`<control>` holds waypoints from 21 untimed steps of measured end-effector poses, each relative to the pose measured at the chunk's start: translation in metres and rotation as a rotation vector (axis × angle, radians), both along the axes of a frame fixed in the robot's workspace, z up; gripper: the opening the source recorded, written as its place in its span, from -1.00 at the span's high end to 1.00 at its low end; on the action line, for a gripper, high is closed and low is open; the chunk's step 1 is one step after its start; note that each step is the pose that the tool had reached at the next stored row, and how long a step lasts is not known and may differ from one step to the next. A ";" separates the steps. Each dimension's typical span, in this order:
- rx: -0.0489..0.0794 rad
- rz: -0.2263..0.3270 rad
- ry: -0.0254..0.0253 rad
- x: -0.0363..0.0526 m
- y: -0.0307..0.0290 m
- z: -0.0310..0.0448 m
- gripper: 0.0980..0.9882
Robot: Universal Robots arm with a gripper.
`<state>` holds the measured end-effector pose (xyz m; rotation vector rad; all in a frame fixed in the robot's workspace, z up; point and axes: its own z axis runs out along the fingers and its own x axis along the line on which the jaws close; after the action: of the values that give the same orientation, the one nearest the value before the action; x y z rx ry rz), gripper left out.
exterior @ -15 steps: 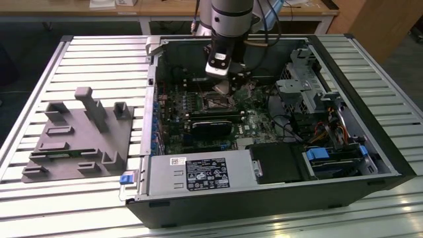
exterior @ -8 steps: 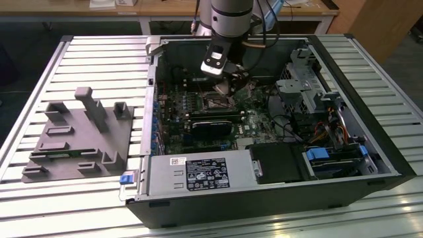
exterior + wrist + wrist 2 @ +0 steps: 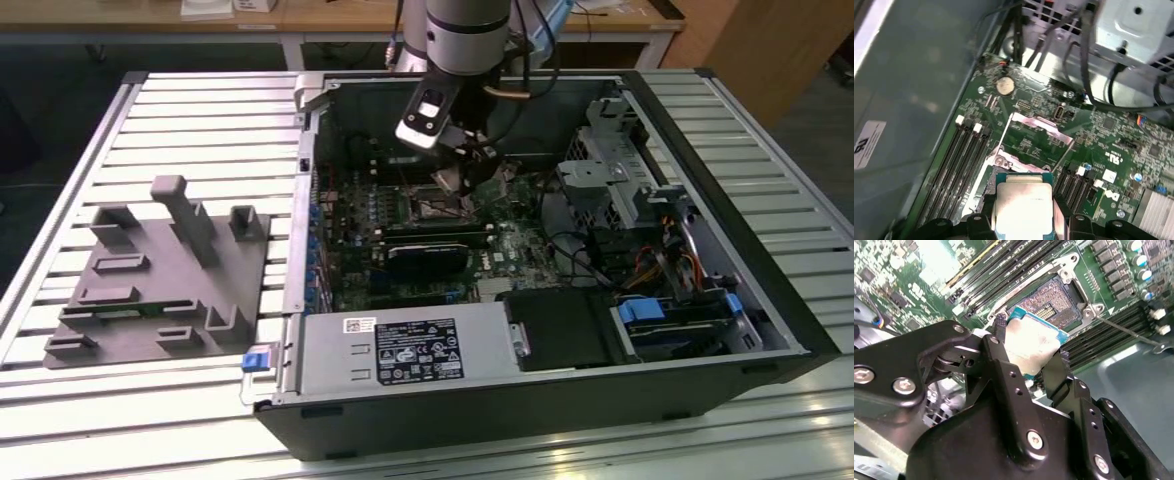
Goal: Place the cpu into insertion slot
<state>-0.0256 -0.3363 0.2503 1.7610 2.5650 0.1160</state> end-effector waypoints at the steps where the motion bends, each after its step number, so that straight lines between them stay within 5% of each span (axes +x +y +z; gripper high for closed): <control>1: 0.000 -0.016 0.0000 0.0000 0.0000 -0.0001 0.01; 17: 0.000 -0.276 0.0000 0.0000 0.0000 -0.0020 0.01; 21: 0.000 -0.306 0.0001 0.0000 0.0000 -0.0038 0.01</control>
<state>-0.0256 -0.3363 0.2465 2.1243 2.2586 0.1076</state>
